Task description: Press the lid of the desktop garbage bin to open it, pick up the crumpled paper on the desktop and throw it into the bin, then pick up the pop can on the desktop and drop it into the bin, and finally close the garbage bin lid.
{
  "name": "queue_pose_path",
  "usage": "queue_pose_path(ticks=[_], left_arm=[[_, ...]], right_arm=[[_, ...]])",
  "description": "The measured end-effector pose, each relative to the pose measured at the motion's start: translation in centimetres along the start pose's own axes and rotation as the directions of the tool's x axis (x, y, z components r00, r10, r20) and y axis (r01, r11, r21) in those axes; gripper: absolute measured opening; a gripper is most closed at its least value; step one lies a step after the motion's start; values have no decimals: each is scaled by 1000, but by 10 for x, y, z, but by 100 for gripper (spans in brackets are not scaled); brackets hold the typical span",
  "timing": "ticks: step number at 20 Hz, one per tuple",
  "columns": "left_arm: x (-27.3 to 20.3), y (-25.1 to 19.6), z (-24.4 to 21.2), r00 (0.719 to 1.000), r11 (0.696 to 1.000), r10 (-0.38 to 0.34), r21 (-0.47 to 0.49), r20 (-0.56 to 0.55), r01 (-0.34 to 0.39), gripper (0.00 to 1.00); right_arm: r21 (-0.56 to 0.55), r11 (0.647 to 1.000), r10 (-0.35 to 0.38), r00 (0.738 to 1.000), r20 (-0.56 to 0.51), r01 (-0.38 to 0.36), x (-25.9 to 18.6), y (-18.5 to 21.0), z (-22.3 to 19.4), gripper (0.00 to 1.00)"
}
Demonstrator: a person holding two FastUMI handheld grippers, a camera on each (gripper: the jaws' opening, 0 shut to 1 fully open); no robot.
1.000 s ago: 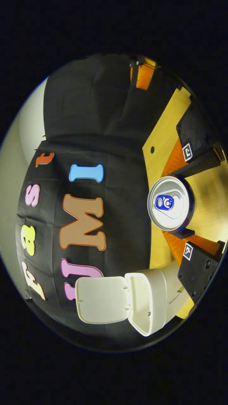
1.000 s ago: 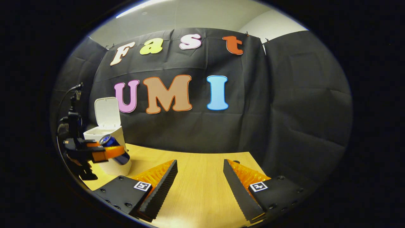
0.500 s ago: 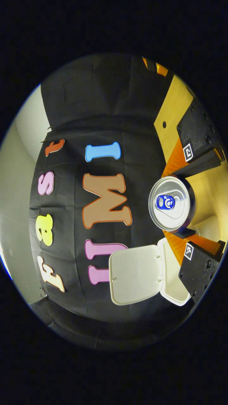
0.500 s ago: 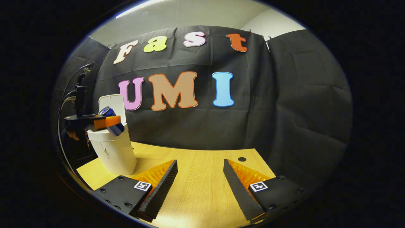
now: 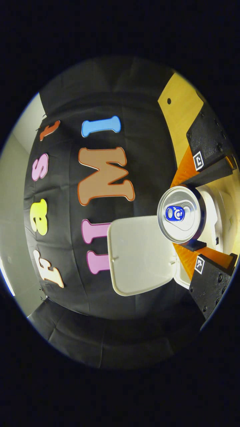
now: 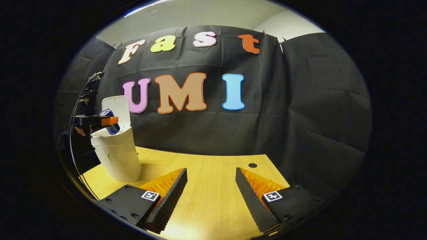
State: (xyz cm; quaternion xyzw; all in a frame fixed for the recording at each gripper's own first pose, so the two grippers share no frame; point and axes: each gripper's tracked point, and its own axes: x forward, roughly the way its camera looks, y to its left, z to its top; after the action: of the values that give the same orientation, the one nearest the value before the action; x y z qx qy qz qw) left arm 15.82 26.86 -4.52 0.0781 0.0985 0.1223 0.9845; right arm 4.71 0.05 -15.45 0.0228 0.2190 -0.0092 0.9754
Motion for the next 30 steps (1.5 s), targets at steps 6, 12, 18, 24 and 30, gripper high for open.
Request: queue_pose_path(ticks=[6,12,18,24,30], left_arm=[[18,40,-52,989,994,84,-54,-120,-91,79],[4,40,-26,995,991,96,-91,-41,-99,94],[-14,35,77,985,996,67,-74,158,-56,93],[-9,36,154,980,973,26,-231,198,21,93],[45,72,178,985,985,74,-163,155,-48,93]], right_arm=[[-12,1000,-4,1000,-12,4,-3,5,-6,97],[-20,1000,9,1000,-15,-9,-4,13,-10,100],[-10,999,33,999,-18,-33,-2,22,-16,97],[28,998,63,997,-45,-62,8,28,-27,100],[5,999,49,998,-28,-49,2,24,-30,97]])
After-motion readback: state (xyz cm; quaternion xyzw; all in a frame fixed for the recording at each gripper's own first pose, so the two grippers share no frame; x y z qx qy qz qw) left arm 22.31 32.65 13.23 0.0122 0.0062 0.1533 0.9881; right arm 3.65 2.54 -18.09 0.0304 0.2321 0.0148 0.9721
